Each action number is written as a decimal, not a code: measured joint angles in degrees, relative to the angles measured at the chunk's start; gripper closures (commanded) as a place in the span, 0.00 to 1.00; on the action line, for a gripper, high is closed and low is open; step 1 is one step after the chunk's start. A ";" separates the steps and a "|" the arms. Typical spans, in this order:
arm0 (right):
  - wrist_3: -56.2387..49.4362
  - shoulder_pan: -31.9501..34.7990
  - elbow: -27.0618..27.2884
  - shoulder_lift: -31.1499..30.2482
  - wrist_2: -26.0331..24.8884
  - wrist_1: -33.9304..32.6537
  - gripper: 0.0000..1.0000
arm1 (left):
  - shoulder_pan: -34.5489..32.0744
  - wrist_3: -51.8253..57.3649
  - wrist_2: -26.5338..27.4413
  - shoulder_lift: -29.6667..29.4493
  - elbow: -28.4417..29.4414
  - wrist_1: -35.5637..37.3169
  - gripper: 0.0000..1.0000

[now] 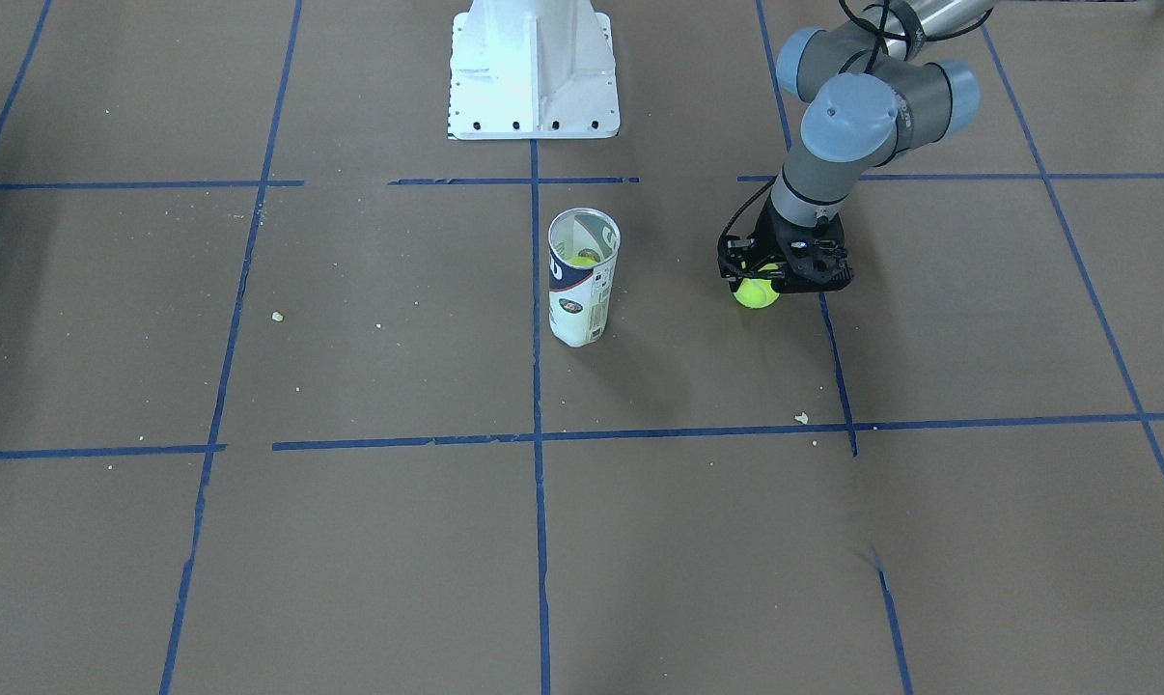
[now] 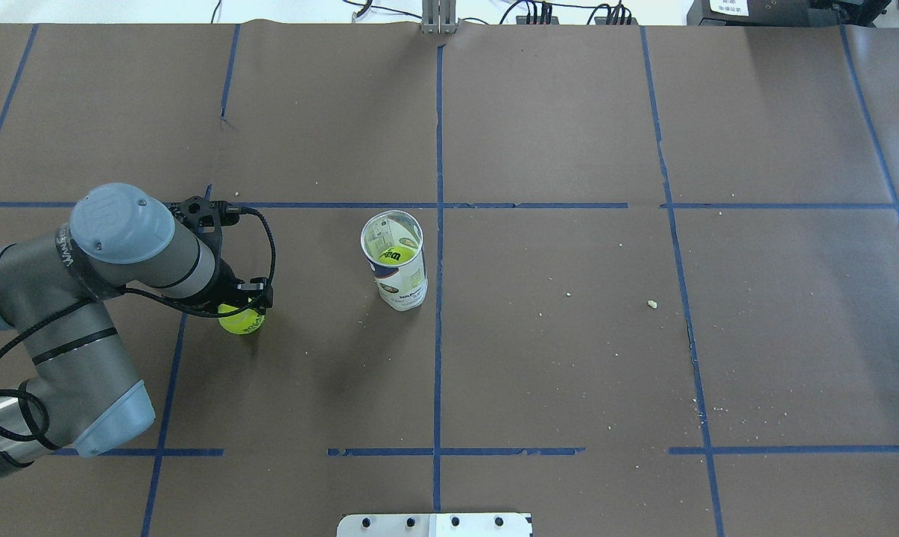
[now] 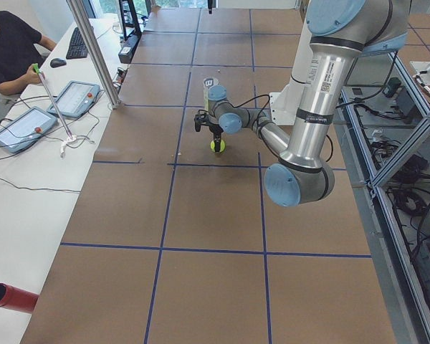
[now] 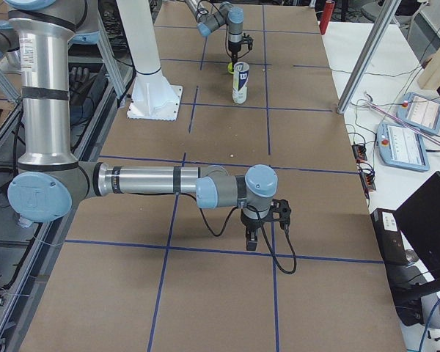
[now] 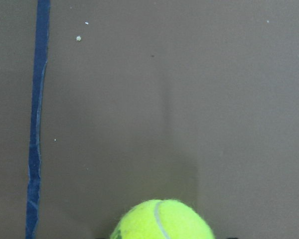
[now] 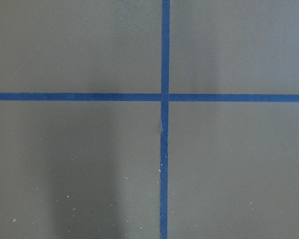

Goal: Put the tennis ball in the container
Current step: 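Close the left gripper around the tennis ball, then lift the ball with the left gripper and carry it over the clear cup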

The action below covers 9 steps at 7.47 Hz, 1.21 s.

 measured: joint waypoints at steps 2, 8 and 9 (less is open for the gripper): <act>0.00 0.00 0.00 0.00 0.00 0.00 0.00 | -1.05 0.51 -0.16 0.49 -4.06 1.55 1.00; 0.00 0.00 0.00 0.00 0.00 0.00 0.00 | -13.47 9.83 -4.78 -14.54 -21.81 40.43 1.00; 0.00 0.00 0.00 0.00 0.00 0.00 0.00 | -13.59 8.74 -6.51 -17.74 -21.30 42.80 1.00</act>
